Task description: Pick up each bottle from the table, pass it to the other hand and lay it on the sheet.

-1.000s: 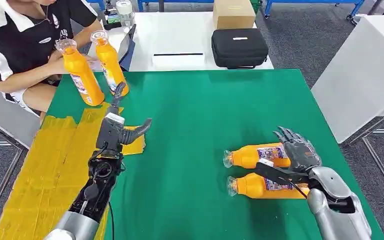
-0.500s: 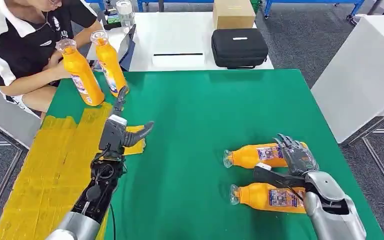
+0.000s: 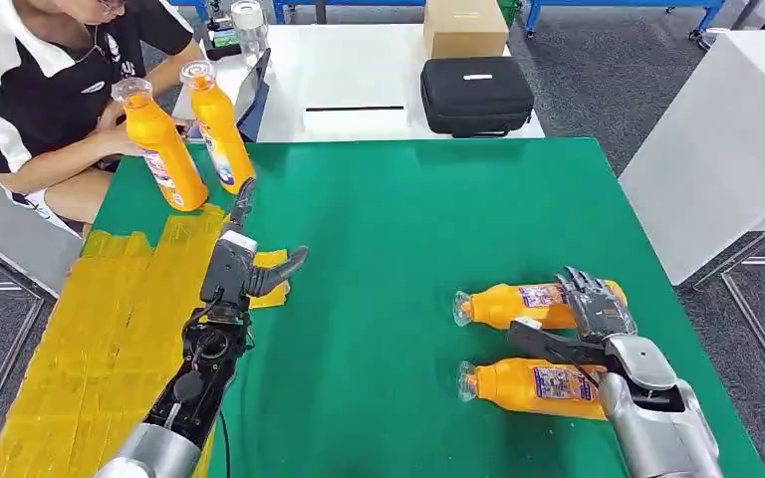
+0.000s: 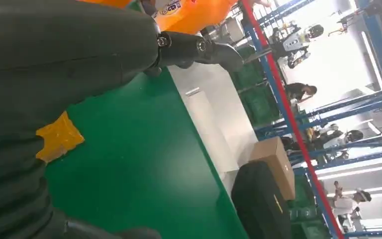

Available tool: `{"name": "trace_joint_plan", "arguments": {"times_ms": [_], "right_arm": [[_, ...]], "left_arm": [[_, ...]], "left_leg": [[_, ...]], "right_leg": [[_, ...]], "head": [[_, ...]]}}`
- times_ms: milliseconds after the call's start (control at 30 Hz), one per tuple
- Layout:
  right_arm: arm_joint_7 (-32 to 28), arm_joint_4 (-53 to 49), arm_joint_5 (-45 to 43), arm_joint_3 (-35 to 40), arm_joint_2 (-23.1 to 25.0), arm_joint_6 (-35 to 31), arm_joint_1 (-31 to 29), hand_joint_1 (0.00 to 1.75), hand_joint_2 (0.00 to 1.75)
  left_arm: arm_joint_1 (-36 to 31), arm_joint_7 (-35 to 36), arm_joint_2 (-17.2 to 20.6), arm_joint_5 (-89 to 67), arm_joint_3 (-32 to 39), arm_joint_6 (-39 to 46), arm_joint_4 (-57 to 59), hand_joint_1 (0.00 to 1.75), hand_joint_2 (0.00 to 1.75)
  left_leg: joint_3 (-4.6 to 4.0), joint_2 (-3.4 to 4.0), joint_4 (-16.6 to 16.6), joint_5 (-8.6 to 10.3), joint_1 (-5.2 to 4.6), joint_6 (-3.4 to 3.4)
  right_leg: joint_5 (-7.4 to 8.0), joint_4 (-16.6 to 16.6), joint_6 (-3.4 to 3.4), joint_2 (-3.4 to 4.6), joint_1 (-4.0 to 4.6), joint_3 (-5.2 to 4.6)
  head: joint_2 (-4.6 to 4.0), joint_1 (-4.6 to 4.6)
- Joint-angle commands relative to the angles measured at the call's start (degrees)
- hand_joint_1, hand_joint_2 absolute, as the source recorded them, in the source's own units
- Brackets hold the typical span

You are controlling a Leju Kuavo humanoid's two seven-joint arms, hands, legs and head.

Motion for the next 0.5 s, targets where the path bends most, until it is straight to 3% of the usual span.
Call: {"name": "trace_joint_plan", "arguments": {"times_ms": [33, 67, 100, 133, 367, 500], "right_arm": [[3.6, 15.61, 3.8, 1.11, 2.17, 0.06, -6.05, 0.0, 1.75], [3.87, 17.01, 4.05, 1.17, 2.33, -0.05, -6.52, 0.0, 1.75], [3.71, 17.81, 4.11, 1.24, 2.33, -0.22, -6.58, 0.96, 1.75], [3.62, 19.2, 4.23, 1.4, 2.42, -0.28, -7.05, 1.75, 1.75], [3.3, 20.44, 3.77, 1.26, 2.41, -0.14, -7.57, 1.75, 1.75], [2.52, 19.16, 3.33, 1.26, 2.57, -3.82, -7.38, 1.75, 1.75]], "left_arm": [[-1.69, 0.57, 0.39, -1.04, -1.17, 0.25, 4.72, 0.0, 1.75], [-1.76, 0.67, 0.29, -1.18, -1.26, 0.36, 4.89, 0.0, 1.75], [-1.79, 0.73, 0.2, -1.3, -1.29, 0.49, 4.97, 0.0, 1.75], [-1.87, 0.81, 0.2, -1.39, -1.3, 0.51, 5.06, 0.0, 1.75], [-1.95, 0.9, 0.32, -1.48, -1.29, 0.26, 5.09, 0.0, 1.75], [-1.54, 1.06, 0.44, -1.66, -1.16, -0.09, 4.56, 0.0, 1.75]], "left_leg": [[0.21, 0.11, -0.04, -0.04, 0.07, -0.1], [0.34, 0.15, -0.05, -0.08, 0.1, -0.16], [0.3, 0.1, -0.05, -0.05, 0.07, -0.12], [0.41, 0.13, -0.06, -0.07, 0.11, -0.18], [0.5, 0.01, -0.05, 0.03, 0.09, -0.07], [0.61, 0.04, -0.07, 0.04, 0.11, -0.08]], "right_leg": [[0.01, -0.11, -0.06, -0.04, 0.09, 0.22], [-0.01, -0.15, -0.1, -0.08, 0.13, 0.36], [0.0, -0.12, -0.08, -0.08, 0.09, 0.31], [-0.01, -0.17, -0.11, -0.13, 0.14, 0.45], [0.04, -0.14, -0.05, -0.21, 0.12, 0.48], [0.03, -0.18, -0.07, -0.23, 0.15, 0.6]], "head": [[0.0, 0.0], [0.0, -0.02], [0.0, 0.0], [0.0, 0.0], [0.0, 0.0], [0.0, 0.0]]}}
